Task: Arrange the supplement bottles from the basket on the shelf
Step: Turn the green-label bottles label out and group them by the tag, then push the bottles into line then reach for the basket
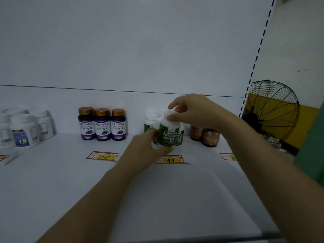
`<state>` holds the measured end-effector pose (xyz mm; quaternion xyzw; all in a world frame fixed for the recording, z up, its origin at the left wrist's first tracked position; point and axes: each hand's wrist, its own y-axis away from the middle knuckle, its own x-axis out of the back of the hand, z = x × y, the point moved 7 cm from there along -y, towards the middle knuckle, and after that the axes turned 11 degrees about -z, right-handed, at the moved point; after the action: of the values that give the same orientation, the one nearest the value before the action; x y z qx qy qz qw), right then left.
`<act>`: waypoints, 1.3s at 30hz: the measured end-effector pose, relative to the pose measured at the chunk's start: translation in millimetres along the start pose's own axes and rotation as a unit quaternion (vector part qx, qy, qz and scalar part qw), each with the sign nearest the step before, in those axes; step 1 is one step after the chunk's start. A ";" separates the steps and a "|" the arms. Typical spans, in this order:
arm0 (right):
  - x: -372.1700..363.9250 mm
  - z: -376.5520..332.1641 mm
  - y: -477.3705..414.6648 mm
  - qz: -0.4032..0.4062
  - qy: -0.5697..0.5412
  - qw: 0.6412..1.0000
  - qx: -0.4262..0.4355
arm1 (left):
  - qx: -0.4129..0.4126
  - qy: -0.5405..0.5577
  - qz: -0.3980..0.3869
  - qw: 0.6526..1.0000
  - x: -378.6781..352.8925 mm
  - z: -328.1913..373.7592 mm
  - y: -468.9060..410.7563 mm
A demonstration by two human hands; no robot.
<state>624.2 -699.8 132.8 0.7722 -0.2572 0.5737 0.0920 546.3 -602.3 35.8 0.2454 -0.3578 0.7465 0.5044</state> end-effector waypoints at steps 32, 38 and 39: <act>-18.9 78.5 -79.3 0.023 -0.039 0.985 -0.169 | 0.148 -0.273 -0.216 0.926 -44.9 -39.0 2.8; -20.9 81.3 -72.4 0.012 -0.061 0.983 -0.174 | 0.145 -0.277 -0.215 0.925 -46.0 -41.9 0.8; -19.3 77.7 -69.2 0.013 -0.042 0.985 -0.168 | 0.145 -0.274 -0.213 0.926 -45.5 -42.5 0.7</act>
<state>720.2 -669.3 100.2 0.7658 -0.3633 0.4907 0.2019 562.3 -595.6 -24.0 0.5814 -0.3093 0.5687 0.4928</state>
